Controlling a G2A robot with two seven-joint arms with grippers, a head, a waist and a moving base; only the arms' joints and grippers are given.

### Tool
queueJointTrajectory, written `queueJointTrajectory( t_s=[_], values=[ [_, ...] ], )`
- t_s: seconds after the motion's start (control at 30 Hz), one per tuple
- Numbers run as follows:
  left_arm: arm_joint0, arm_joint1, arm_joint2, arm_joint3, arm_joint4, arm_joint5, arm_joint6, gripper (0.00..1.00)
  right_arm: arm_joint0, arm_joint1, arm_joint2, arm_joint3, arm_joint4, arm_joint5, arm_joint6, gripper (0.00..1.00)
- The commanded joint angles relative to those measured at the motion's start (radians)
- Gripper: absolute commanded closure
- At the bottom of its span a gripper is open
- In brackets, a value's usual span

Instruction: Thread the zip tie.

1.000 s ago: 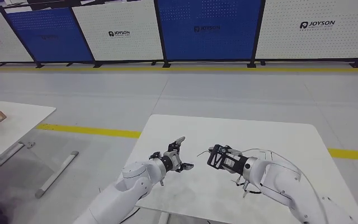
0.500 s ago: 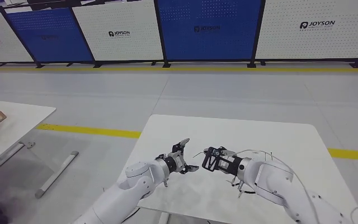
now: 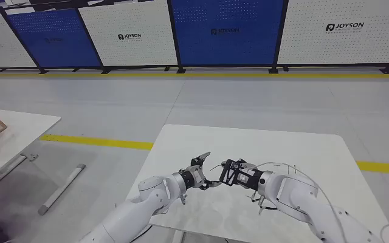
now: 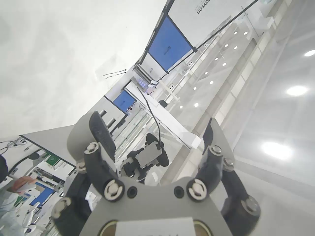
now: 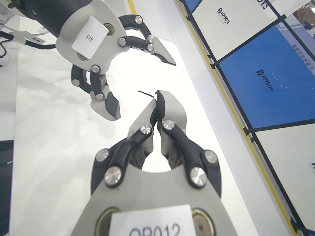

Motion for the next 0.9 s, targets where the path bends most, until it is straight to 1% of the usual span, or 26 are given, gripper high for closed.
queueJointTrajectory(
  t_s=[0.0, 0.07, 0.1, 0.13, 0.2, 0.27, 0.3, 0.37, 0.43, 0.47, 0.7, 0.73, 0.77, 0.8, 0.87],
  values=[
    [-0.008, 0.001, 0.006, 0.005, -0.009, 0.000, 0.003, 0.67, 0.000, 0.000, 0.000, 0.000, 0.000, 0.000, 0.000, 1.00],
    [-0.013, 0.002, 0.010, 0.009, -0.016, 0.000, 0.005, 0.69, 0.000, 0.000, 0.000, 0.000, 0.000, 0.000, 0.000, 1.00],
    [-0.016, 0.003, 0.011, 0.011, -0.018, 0.000, 0.007, 0.76, 0.000, 0.000, 0.000, 0.000, 0.000, 0.000, 0.000, 1.00],
    [-0.018, 0.004, 0.013, 0.012, -0.019, 0.000, 0.009, 0.77, 0.000, 0.000, 0.000, 0.000, 0.000, 0.000, 0.000, 1.00],
    [-0.022, 0.005, 0.018, 0.014, -0.016, 0.000, 0.011, 0.84, 0.000, 0.000, 0.000, 0.000, 0.000, 0.000, 0.000, 1.00],
    [-0.025, 0.006, 0.021, 0.015, -0.017, 0.000, 0.011, 0.85, 0.000, 0.000, 0.000, 0.000, 0.000, 0.000, 0.000, 1.00],
    [-0.026, 0.007, 0.022, 0.015, -0.017, 0.000, 0.010, 0.89, 0.000, 0.000, 0.000, 0.000, 0.000, 0.000, 0.000, 1.00],
    [-0.026, 0.008, 0.024, 0.015, -0.016, 0.000, 0.006, 0.89, 0.000, 0.000, 0.000, 0.000, 0.000, 0.000, 0.000, 1.00],
    [-0.025, 0.010, 0.025, 0.013, -0.014, 0.000, 0.003, 0.98, 0.000, 0.000, 0.000, 0.000, 0.000, 0.000, 0.000, 1.00],
    [-0.025, 0.011, 0.026, 0.012, -0.012, 0.000, 0.000, 1.00, 0.000, 0.000, 0.000, 0.000, 0.000, 0.000, 0.000, 1.00],
    [-0.020, 0.017, 0.032, 0.003, -0.002, 0.000, -0.015, 1.00, 0.000, 0.000, 0.000, 0.000, 0.000, 0.000, 0.000, 1.00],
    [-0.019, 0.018, 0.032, 0.002, -0.001, 0.000, -0.017, 1.00, -0.005, 0.000, 0.002, 0.000, -0.002, 0.005, -0.004, 0.98],
    [-0.019, 0.019, 0.032, 0.001, 0.001, 0.000, -0.018, 1.00, -0.012, -0.001, 0.005, -0.001, -0.008, 0.009, -0.009, 0.65],
    [-0.018, 0.020, 0.033, -0.001, 0.003, 0.000, -0.020, 1.00, -0.018, -0.002, 0.011, -0.002, -0.014, 0.008, -0.011, 0.56],
    [-0.017, 0.022, 0.033, -0.002, 0.009, 0.000, -0.021, 1.00, -0.026, -0.003, 0.023, -0.004, -0.012, 0.005, -0.014, 0.00]
  ],
)
